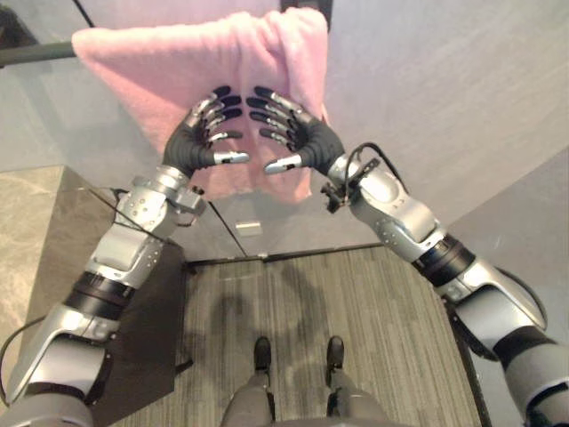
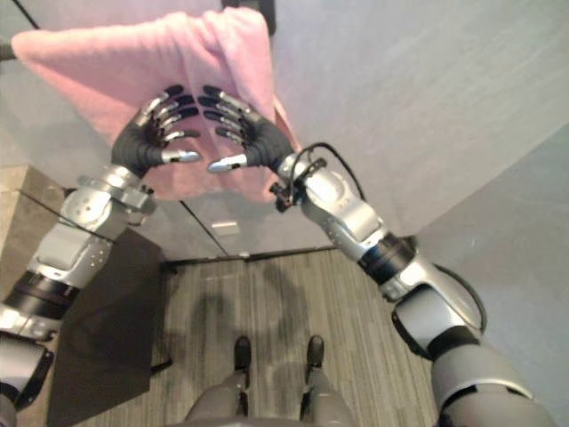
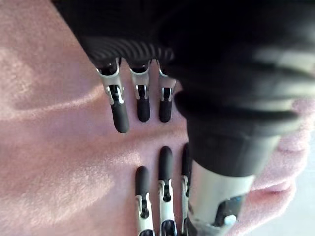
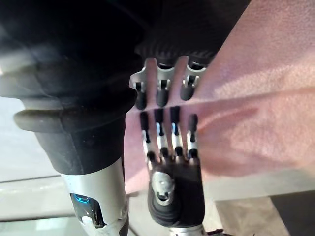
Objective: Organize washtable
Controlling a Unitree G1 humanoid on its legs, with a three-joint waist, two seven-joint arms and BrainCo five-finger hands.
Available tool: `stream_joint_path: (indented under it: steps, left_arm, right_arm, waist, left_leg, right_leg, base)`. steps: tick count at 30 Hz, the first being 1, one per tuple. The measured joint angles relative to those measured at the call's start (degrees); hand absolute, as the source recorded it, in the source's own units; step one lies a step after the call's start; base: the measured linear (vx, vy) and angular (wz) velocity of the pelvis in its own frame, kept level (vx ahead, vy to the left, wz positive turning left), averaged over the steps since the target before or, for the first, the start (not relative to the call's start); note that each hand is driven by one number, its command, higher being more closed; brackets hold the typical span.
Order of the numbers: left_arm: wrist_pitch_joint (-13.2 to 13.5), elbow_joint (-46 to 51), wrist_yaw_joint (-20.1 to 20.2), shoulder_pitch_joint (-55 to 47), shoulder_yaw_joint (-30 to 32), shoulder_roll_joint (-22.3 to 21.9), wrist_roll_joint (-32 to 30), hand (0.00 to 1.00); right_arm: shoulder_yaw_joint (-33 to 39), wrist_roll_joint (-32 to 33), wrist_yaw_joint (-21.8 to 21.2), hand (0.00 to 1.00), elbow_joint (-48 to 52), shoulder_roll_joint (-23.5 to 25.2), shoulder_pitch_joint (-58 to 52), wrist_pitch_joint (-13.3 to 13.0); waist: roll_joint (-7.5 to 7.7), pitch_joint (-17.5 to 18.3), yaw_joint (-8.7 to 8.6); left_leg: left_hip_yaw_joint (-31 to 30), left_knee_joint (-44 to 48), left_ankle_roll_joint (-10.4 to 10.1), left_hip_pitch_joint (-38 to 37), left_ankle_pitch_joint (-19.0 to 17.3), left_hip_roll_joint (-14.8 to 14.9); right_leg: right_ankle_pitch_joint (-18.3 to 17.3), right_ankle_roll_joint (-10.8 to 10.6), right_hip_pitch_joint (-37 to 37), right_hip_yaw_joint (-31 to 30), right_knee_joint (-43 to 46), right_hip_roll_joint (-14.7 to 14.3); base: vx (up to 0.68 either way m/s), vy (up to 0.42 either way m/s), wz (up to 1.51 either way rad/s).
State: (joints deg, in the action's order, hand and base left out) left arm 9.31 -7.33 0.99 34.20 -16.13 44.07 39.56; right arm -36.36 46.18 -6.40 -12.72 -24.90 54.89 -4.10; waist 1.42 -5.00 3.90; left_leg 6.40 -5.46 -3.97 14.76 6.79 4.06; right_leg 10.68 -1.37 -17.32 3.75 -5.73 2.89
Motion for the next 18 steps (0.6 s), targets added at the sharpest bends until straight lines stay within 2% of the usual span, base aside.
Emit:
stream_joint_path:
  steps: [4,13,18]
  left_arm:
    - [-0.03,-9.09,0.01,9.73,0.59,-0.03,0.01,0.00]
    - [0.03,-11.23,0.21,10.79,1.18,-0.18,-0.01,0.00]
    - [0.07,-12.73,0.24,10.97,4.40,-0.18,-0.15,0.00]
  right_arm:
    - [1.01,-0.14,-0.18,0.00,-0.02,-0.24,1.30,-0.01]
    - [1.02,0.57,-2.59,0.00,-0.10,-0.22,1.91,-0.02]
    - [1.46,0.57,-3.48,0.00,-0.05,-0.26,1.90,-0.03]
  waist:
    - [0.03,-1.85,-0.04]
    - [0.06,-1.98,-0.07]
    - [0.64,-2.36,-0.24]
  left_leg:
    - [0.06,0.02,0.06,-0.02,0.17,-0.03]
    - [0.18,0.01,-0.09,-0.27,0.33,-0.03]
    - [0.32,-0.01,-0.22,-0.48,0.53,0.09]
  right_leg:
    - [0.41,-0.02,-0.01,-0.11,0.01,-0.05]
    - [0.68,0.15,0.12,-0.38,0.00,-0.06]
    - [1.00,0.35,0.14,-0.65,-0.11,-0.20]
  base:
    - [-0.01,0.004,-0.01]
    - [0.00,0.002,0.00]
    - [-0.01,0.004,-0.04]
